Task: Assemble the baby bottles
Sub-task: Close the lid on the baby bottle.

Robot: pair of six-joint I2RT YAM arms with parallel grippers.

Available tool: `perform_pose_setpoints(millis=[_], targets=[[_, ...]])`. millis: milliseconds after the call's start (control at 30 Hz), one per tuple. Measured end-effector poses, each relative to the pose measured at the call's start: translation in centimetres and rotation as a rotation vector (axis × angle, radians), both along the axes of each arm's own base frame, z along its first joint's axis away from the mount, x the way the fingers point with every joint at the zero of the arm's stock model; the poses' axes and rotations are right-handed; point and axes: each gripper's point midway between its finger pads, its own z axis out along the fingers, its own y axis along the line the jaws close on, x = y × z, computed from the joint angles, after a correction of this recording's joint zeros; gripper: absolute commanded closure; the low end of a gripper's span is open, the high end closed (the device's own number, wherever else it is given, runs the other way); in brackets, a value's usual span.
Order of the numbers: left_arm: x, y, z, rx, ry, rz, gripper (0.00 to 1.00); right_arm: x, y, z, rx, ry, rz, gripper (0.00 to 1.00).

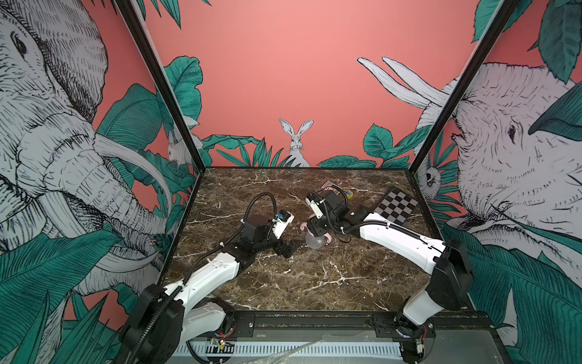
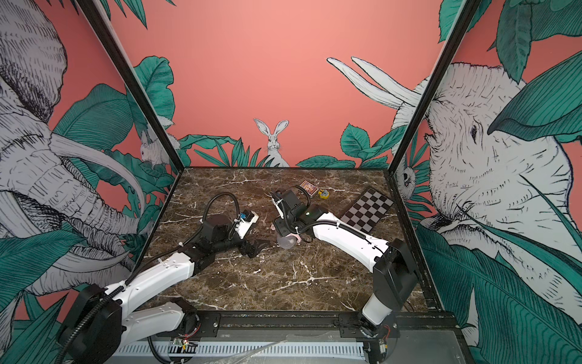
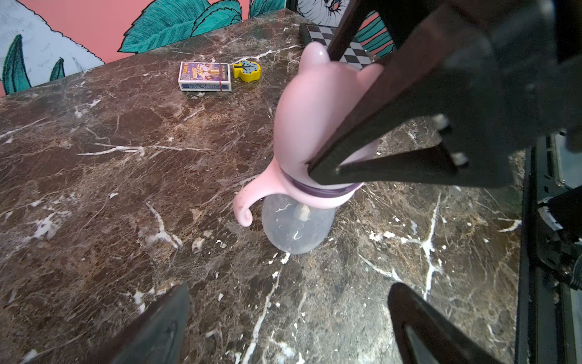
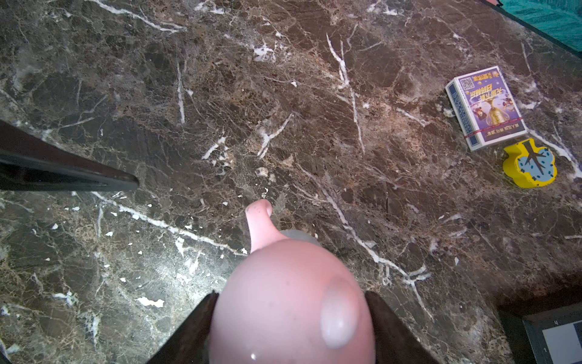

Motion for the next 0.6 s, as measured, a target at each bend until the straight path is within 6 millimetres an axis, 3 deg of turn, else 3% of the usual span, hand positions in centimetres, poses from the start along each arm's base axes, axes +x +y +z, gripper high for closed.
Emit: perform_pose_setpoints(millis=[600], targets=[[0.08,-0.08,0.04,0.000,0.000,-0.001,0.01,-0.74,-1.00,0.38,0.014,-0.049,0.019,0.32]])
